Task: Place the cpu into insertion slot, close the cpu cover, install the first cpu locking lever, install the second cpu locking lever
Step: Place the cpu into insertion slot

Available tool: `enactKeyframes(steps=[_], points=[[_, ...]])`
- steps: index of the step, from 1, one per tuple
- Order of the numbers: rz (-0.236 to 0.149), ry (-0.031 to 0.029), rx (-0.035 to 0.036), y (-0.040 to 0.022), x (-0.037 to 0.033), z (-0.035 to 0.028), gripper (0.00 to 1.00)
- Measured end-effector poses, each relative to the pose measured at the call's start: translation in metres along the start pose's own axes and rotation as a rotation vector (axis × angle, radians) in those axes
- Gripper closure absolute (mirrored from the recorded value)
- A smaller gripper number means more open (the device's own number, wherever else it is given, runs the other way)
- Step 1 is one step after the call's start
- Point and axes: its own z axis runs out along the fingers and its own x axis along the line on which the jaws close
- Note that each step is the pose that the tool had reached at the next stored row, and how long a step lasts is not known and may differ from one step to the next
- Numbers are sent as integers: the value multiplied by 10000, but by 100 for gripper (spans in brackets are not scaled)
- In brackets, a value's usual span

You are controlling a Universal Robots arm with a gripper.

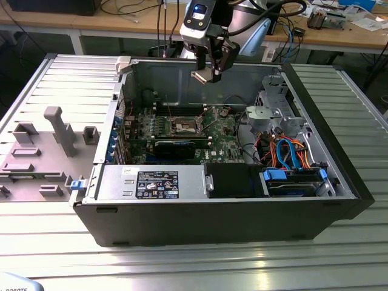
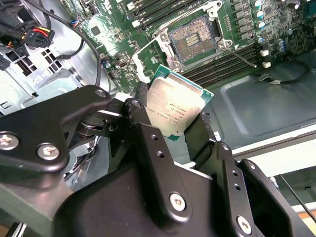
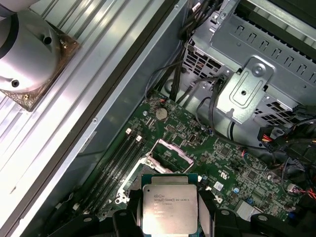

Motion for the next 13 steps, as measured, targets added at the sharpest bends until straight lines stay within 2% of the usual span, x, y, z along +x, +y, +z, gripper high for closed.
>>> enactKeyframes(steps=[13], points=[[151,-13,-2,0,0,1,46]])
